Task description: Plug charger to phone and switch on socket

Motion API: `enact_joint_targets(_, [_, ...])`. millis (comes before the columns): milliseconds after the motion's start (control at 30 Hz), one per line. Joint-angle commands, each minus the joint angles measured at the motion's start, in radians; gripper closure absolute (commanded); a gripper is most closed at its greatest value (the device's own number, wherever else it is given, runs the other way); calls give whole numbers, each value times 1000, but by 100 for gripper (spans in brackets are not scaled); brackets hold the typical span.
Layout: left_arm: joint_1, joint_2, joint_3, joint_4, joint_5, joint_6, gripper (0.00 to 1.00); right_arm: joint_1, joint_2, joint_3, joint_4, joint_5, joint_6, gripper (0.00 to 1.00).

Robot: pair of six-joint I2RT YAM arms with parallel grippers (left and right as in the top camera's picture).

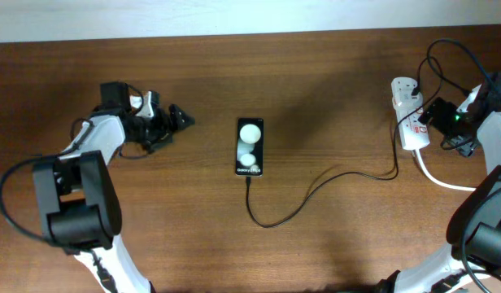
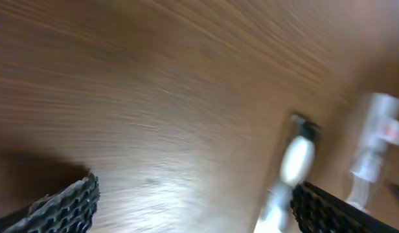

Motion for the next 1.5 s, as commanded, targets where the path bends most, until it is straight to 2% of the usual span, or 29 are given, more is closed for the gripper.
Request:
enact_joint_targets(0, [5, -171, -12, -1, -333, 8, 1, 5, 2, 8, 0, -8, -4, 1])
enact_joint_targets(133, [5, -345, -12, -1, -371, 8, 1, 5, 2, 8, 0, -8, -4, 1])
enact_joint_targets(233, [5, -444, -12, -1, -480, 8, 1, 5, 2, 8, 0, -8, -4, 1])
enact_joint_targets(367, [5, -563, -12, -2, -504, 8, 1, 5, 2, 8, 0, -8, -4, 1])
enact_joint_targets(600, [3, -594, -18, -157, -536, 8, 1, 5, 2, 8, 0, -8, -4, 1])
enact_joint_targets(733, [3, -595, -113, -162, -536, 8, 1, 5, 2, 8, 0, -8, -4, 1])
enact_joint_targets(833, [3, -610, -273, 2, -496, 8, 1, 5, 2, 8, 0, -8, -4, 1])
enact_joint_targets(867, [3, -627, -383, 145, -458, 8, 1, 5, 2, 8, 0, -8, -4, 1])
enact_joint_targets(967, [2, -658, -571, 388, -409, 8, 1, 5, 2, 8, 0, -8, -4, 1])
enact_joint_targets(1200, [-48, -753, -925, 864, -412, 8, 1, 5, 2, 8, 0, -8, -4, 1])
enact_joint_targets(1333, [-54, -788, -1047, 1017, -416, 8, 1, 5, 2, 8, 0, -8, -4, 1])
enact_joint_targets(1467, [-54, -838, -1123, 1025, -431, 8, 1, 5, 2, 8, 0, -8, -4, 1])
